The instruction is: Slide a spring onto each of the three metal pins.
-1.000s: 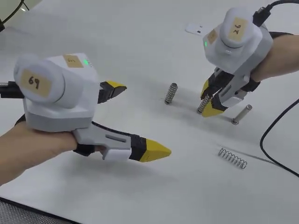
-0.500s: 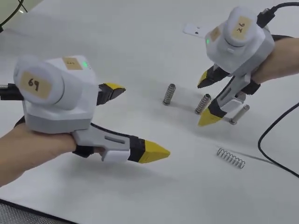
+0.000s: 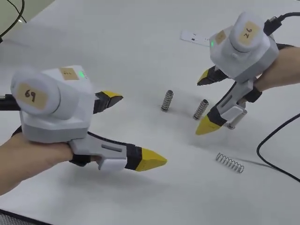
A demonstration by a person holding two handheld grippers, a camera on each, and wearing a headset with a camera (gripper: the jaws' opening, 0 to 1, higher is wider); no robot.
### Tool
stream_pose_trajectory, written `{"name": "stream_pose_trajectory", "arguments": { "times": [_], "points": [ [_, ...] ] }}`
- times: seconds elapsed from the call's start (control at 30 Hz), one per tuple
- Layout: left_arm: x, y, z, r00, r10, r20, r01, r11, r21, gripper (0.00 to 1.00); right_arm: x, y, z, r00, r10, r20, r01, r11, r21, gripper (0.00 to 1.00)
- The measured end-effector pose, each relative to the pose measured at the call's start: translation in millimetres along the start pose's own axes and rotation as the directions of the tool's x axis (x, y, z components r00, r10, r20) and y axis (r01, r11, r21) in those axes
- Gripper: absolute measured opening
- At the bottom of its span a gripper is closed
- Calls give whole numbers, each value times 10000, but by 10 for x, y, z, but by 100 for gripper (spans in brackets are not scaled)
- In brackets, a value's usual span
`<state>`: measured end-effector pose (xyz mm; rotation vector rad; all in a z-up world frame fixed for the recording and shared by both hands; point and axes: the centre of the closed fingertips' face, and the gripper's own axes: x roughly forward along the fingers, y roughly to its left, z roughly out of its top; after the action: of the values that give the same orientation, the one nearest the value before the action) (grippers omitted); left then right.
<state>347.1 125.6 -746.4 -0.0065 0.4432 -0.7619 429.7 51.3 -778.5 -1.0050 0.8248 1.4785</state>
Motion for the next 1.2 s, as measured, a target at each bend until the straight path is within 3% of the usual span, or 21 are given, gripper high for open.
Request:
{"name": "stream_pose_trajectory", "arguments": {
  "times": [0.17, 0.4, 0.8, 0.93, 1.2],
  "points": [
    [-23, 7, 16, 10000, 40, -24, -40, 10000, 55, 98, -15, 21, 17, 9996, -91, 280, 87, 9999, 146, 81],
    [-28, -5, 41, 10000, -30, -76, 32, 9997, 230, 98, -139, 73, 82, 9936, -311, 1085, 239, 9975, 668, 81],
    [-36, -48, 89, 9995, -234, -203, 245, 9983, 530, 98, -426, 183, 45, 9646, -1255, 2320, 885, 9825, 1639, 80],
    [-24, -55, 102, 9992, -286, -278, 303, 9975, 632, 98, -474, 209, -18, 9587, -1490, 2421, 1033, 9760, 1917, 80],
    [12, -116, 189, 9983, -548, -187, 562, 9950, 826, 98, -673, 291, -154, 9309, -2214, 2906, 1379, 9495, 2817, 80]
  ]
}}
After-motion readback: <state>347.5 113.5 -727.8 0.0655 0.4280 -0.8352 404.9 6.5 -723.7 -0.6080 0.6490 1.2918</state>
